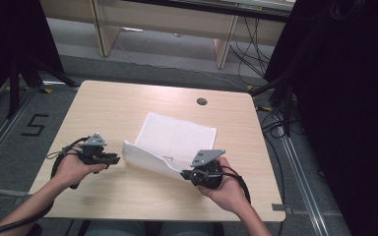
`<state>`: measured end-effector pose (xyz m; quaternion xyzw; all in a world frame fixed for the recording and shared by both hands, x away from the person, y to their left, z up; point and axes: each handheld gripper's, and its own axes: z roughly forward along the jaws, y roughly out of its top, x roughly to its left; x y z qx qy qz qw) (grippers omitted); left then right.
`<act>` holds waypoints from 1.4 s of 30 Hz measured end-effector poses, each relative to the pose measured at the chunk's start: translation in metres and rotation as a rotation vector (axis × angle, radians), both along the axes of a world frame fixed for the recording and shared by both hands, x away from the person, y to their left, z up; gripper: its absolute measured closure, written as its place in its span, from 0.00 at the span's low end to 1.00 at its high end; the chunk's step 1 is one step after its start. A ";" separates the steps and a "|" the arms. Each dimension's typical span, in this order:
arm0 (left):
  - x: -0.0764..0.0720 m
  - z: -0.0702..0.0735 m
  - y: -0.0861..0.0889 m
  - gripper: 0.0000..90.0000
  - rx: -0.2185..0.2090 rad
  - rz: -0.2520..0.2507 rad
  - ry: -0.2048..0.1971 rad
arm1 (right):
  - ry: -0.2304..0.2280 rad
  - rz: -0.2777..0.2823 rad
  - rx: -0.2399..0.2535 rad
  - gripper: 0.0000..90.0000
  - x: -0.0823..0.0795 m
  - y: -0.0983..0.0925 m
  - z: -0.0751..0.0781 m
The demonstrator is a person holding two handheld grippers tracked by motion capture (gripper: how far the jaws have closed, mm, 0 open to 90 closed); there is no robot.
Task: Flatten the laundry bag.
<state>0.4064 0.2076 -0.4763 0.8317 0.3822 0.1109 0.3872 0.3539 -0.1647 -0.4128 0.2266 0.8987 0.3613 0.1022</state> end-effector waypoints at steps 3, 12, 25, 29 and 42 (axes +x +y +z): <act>-0.004 0.002 0.011 0.84 -0.021 0.026 -0.002 | 0.023 -0.002 -0.002 1.00 -0.002 0.001 -0.002; -0.005 0.021 0.018 0.82 -0.130 0.083 -0.071 | 0.047 0.013 -0.015 1.00 -0.004 0.001 -0.007; -0.015 0.034 0.001 0.38 -0.040 -0.244 -0.084 | 0.051 -0.007 -0.009 1.00 -0.001 -0.003 -0.009; -0.010 0.028 -0.022 0.41 -0.014 -0.326 -0.139 | 0.055 -0.009 -0.003 1.00 -0.003 -0.001 -0.011; -0.024 0.018 -0.028 0.86 0.150 -0.468 -0.129 | 0.073 0.012 -0.050 1.00 -0.001 0.003 -0.026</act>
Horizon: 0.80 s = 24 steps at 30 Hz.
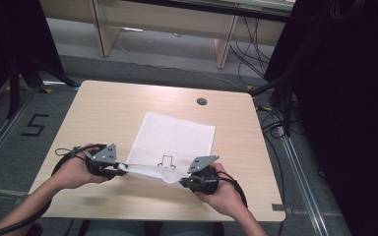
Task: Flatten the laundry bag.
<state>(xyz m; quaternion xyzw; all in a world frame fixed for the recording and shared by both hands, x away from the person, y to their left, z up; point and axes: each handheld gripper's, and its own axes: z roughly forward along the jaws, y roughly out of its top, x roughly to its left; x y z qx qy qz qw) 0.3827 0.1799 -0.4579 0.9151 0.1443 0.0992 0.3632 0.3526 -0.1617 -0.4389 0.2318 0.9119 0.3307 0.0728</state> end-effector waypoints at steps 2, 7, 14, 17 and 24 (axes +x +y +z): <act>-0.005 -0.002 0.002 0.87 0.034 -0.001 -0.001 | 0.013 0.009 -0.013 1.00 0.000 0.003 -0.003; -0.012 -0.003 0.007 0.87 0.124 -0.028 -0.020 | 0.038 0.018 -0.033 1.00 0.006 0.014 -0.014; -0.013 -0.010 0.010 0.86 0.129 -0.016 0.012 | 0.048 0.014 -0.062 0.99 0.010 0.019 -0.018; -0.014 -0.014 0.011 0.85 0.133 -0.023 0.030 | 0.052 0.020 -0.077 0.99 0.010 0.021 -0.022; -0.017 -0.021 0.011 0.83 0.108 -0.008 0.063 | 0.078 0.040 -0.087 0.99 0.004 0.024 -0.030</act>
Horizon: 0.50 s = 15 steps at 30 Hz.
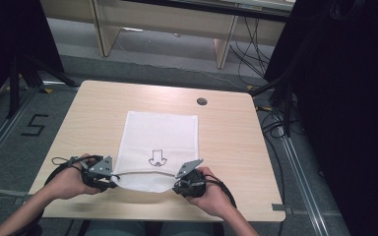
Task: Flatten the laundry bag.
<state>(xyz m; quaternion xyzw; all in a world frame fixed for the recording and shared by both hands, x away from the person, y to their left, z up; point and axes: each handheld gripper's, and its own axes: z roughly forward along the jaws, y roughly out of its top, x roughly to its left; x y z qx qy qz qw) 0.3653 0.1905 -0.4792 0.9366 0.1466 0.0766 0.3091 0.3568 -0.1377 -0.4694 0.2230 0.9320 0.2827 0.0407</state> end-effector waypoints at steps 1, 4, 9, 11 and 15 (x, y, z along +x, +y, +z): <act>0.002 0.001 0.002 0.83 0.034 -0.032 -0.004 | -0.008 0.013 -0.006 0.99 -0.001 0.001 -0.001; 0.002 -0.004 0.002 0.82 0.003 -0.003 0.014 | -0.003 0.023 -0.011 0.98 -0.003 0.003 -0.002; 0.005 -0.003 0.009 0.72 0.009 -0.026 0.060 | 0.009 0.030 -0.019 0.97 -0.006 0.006 -0.005; 0.007 0.004 0.018 0.57 -0.019 -0.020 0.097 | 0.019 0.031 -0.020 0.96 -0.009 0.008 -0.005; 0.010 0.015 0.033 0.48 -0.116 0.016 0.140 | 0.016 0.044 -0.016 0.94 -0.010 0.009 -0.005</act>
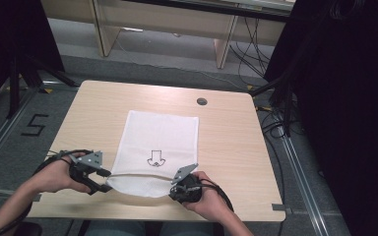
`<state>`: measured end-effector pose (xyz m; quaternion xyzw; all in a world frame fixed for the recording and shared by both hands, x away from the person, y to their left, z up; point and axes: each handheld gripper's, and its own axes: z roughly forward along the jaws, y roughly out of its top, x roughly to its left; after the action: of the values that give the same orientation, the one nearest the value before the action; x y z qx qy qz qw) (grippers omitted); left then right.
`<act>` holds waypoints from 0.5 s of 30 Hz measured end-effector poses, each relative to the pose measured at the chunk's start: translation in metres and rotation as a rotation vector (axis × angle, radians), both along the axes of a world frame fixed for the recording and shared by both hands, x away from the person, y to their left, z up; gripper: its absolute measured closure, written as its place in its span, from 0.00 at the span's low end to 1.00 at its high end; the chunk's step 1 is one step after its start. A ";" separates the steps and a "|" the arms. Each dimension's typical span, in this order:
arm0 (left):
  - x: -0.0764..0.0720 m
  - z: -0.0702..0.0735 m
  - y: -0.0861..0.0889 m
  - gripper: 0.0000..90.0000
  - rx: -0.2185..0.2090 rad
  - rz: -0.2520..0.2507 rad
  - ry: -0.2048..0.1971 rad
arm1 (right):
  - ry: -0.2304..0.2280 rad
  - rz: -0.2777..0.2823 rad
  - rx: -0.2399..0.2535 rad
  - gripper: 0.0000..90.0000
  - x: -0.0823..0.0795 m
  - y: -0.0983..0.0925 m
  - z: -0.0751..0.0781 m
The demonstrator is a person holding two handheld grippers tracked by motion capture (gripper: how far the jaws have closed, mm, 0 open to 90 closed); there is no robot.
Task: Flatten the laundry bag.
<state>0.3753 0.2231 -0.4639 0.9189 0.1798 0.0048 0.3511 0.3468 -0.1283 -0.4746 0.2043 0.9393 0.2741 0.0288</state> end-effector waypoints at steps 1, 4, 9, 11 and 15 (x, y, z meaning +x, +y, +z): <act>0.001 0.004 0.004 0.46 -0.029 0.013 0.000 | 0.004 0.004 0.004 0.92 -0.001 0.001 0.000; 0.003 0.010 0.012 0.48 -0.133 0.071 -0.006 | 0.035 0.003 0.002 0.85 -0.005 0.003 0.002; 0.007 0.013 0.009 0.60 -0.200 0.200 -0.054 | 0.027 -0.011 0.071 0.71 -0.009 0.003 0.015; 0.007 0.009 -0.001 0.67 -0.185 0.242 -0.054 | 0.010 -0.031 0.105 0.70 -0.006 -0.002 0.021; 0.008 0.000 -0.024 0.82 -0.133 0.302 -0.012 | -0.025 -0.142 0.128 0.79 0.010 -0.019 0.027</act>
<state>0.3831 0.1994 -0.4636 0.8562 0.3138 0.0509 0.4073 0.3570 -0.1471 -0.4474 0.2686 0.9026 0.3332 0.0466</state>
